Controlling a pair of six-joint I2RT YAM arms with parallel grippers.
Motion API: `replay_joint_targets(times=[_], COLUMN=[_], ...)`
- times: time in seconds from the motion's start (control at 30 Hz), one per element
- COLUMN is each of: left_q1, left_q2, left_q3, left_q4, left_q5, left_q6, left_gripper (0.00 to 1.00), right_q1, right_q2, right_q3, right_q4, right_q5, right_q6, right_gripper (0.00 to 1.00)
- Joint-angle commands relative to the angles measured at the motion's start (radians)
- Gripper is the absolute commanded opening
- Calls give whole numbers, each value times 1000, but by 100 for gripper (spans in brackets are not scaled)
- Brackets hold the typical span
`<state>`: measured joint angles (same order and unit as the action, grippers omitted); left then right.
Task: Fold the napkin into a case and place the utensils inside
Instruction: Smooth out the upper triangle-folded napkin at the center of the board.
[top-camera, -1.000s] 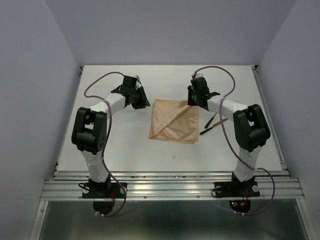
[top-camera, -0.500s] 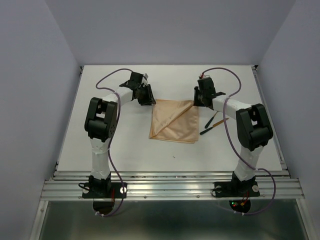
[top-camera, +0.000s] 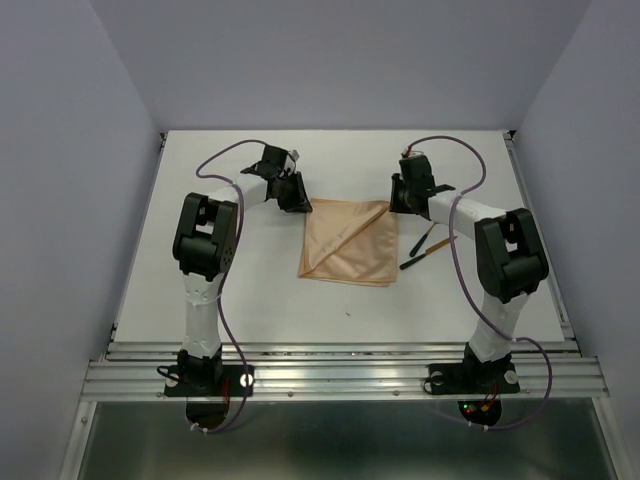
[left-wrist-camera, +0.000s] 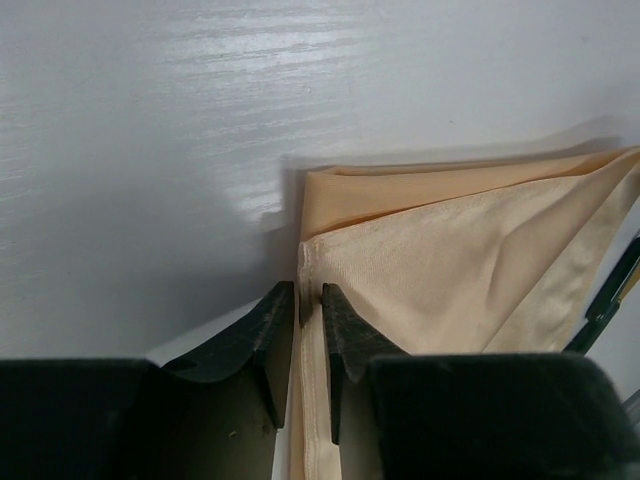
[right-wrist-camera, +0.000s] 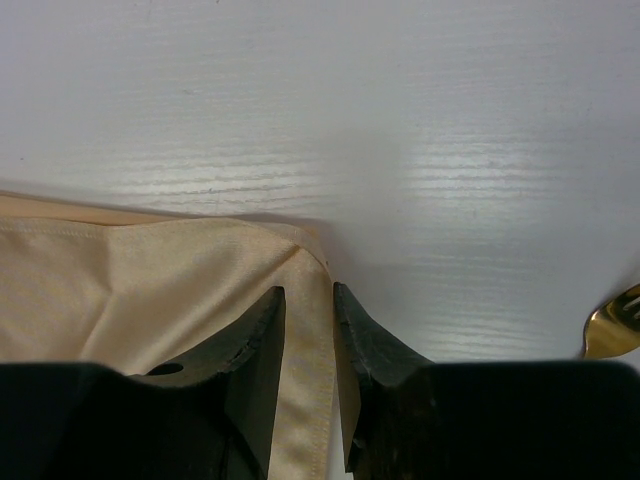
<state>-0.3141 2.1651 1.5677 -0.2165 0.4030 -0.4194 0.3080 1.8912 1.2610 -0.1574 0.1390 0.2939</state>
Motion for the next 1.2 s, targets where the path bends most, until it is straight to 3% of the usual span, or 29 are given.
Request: replay_joint_targets(times=[0.0,0.3,0.67,0.87,1.07,1.17], left_q1=[-5,-6,-20,-28,-26,-26], left_q2=[-8,-44,-68,-60,-56,-48], left_q3=[54,41,60,81,103,118], left_q4=[0,14,40,35,34,23], left_q5=[26,57,108,111,108,103], left_q6=[14,2,-19,-25,-36,-38], left_gripper=[24,1,0,0,0,0], right_q1=[-12,-41,-50,-50,-50,-50], right_q2=[-58,-57,-14,32,160,166], right_q3=[-6,0,77,165,354,360], right_q4=[12,10,-1,-60,-270,-277], right_q5=[-3,-4,-104,-249,-323,-329], right_q6=[-7,-12,-39,-176,-475,-599], right_gripper=[32,33,41,46,47,47])
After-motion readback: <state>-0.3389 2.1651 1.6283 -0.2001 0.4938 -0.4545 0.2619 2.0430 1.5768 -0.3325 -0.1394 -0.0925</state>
